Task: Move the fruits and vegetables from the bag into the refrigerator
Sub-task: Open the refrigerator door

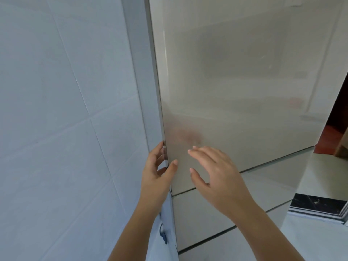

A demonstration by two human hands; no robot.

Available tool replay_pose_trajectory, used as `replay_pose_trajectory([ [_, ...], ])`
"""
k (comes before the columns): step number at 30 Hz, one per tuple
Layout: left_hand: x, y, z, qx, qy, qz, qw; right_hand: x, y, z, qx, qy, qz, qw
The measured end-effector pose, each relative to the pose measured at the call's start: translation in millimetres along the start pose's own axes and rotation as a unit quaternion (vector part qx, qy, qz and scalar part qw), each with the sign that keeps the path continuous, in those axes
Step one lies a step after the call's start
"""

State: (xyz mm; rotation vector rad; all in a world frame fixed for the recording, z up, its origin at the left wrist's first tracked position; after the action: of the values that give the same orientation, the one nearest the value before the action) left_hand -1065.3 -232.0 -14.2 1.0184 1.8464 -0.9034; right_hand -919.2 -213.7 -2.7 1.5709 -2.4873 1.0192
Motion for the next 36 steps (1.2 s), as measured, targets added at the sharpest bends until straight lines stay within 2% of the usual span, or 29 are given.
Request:
replay_pose_trajectory([
  [9, -8, -2, 12, 0.014, 0.004, 0.003, 1.000, 11, -8, 14, 0.010, 0.010, 0.003, 1.000],
  [20, -29, 5, 78, 0.055, 0.036, -0.009, 0.998, 42, -57, 57, 0.006, 0.036, 0.042, 0.998],
  [27, -48, 24, 130, 0.075, 0.099, -0.033, 0.992, 65, -99, 104, 0.011, 0.090, 0.071, 0.993],
  [36, -77, 60, 193, 0.157, 0.173, -0.019, 0.972, 96, -164, 161, -0.031, 0.153, 0.161, 0.975],
])
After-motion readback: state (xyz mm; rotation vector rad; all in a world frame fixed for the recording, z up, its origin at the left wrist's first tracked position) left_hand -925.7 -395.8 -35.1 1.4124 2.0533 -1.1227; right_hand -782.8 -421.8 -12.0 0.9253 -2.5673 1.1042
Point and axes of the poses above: each hand's wrist, its own z-axis away from the middle knuckle, its own y-axis out of the palm, x = y × z, the point moved 1 cm from there along -z, towards the middle knuckle, and after that the axes turned 14 degrees about -z, right-handed, at the moved point
